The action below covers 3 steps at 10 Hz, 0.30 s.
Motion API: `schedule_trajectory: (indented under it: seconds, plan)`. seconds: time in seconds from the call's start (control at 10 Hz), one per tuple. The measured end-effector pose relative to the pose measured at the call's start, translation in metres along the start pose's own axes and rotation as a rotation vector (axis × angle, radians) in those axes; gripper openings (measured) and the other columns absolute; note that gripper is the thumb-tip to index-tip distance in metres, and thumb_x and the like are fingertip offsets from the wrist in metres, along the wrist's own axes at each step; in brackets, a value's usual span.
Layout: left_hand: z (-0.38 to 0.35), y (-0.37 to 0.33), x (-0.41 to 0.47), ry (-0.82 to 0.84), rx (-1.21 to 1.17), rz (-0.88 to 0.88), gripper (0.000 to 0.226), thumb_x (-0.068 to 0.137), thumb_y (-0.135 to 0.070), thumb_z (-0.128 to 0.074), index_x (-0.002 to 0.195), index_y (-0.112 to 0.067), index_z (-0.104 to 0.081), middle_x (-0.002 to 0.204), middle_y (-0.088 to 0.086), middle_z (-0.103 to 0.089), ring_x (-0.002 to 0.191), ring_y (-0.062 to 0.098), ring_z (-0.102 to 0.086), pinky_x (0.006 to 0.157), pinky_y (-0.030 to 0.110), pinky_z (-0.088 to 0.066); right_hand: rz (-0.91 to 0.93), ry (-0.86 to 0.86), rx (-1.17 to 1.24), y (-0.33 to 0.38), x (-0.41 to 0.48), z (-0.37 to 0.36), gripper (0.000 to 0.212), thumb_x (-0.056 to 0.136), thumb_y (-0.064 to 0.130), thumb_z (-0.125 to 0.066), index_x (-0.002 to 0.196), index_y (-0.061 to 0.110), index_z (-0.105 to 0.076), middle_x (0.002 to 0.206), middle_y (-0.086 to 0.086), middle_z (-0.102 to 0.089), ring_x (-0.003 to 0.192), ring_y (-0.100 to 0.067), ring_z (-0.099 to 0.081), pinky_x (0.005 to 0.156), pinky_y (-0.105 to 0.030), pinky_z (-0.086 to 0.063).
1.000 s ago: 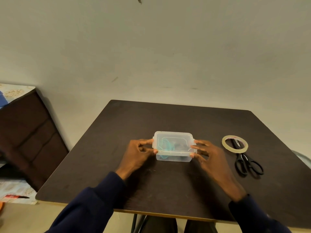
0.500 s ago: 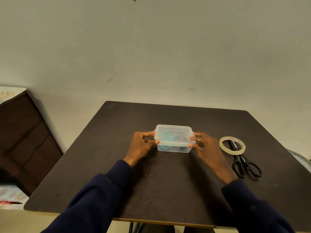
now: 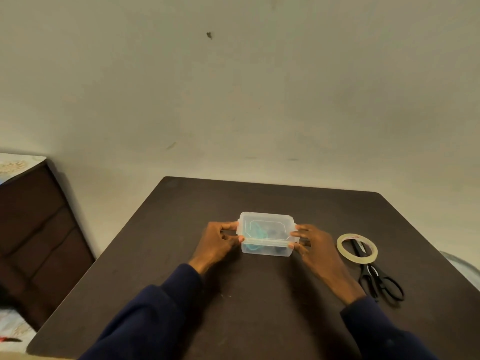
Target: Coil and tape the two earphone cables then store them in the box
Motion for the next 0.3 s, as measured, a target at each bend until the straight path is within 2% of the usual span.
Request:
schedule_trajectory:
  seconds: [0.1,0.2,0.3]
  plan:
    - [-0.001,-0.008,0.002,0.048,0.002,0.005,0.027,0.086,-0.026,-0.076,0.113,-0.024,-0.073,0.117,-0.002,-0.074,0.097,0.010,-0.074,0.083,0.028,-0.061,0.001,0.013,-0.022,-0.001,0.004,0.001,0.034,0.089,0.029,-0.072,0.120,0.016,-0.070,0.132,-0.005,-0.062,0.108,-0.013,-0.063,0.093,-0.020,-0.050]
    - [0.002,-0.012,0.015,0.098,0.148,0.000,0.023,0.087,-0.023,-0.075,0.110,-0.025,-0.074,0.116,-0.004,-0.074,0.096,0.011,-0.074,0.089,0.032,-0.060,0.023,0.044,-0.073,-0.008,0.013,-0.004,0.035,0.088,0.034,-0.072,0.119,0.019,-0.070,0.130,-0.003,-0.062,0.098,-0.006,-0.058,0.088,-0.013,-0.047]
    - [0.008,-0.027,0.031,0.115,0.337,-0.002,0.015,0.093,-0.030,-0.068,0.103,-0.022,-0.077,0.106,-0.005,-0.075,0.094,0.008,-0.071,0.093,0.036,-0.058,-0.009,0.116,-0.118,-0.009,0.027,0.000,0.045,0.087,0.047,-0.069,0.126,0.026,-0.064,0.131,0.002,-0.062,0.092,-0.001,-0.056,0.080,-0.007,-0.047]
Point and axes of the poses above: each hand's wrist, its own x-axis towards the middle knuckle, its own z-axis out of the back of the hand, y = z × x, the point moved 9 cm from there along x, towards the middle knuckle
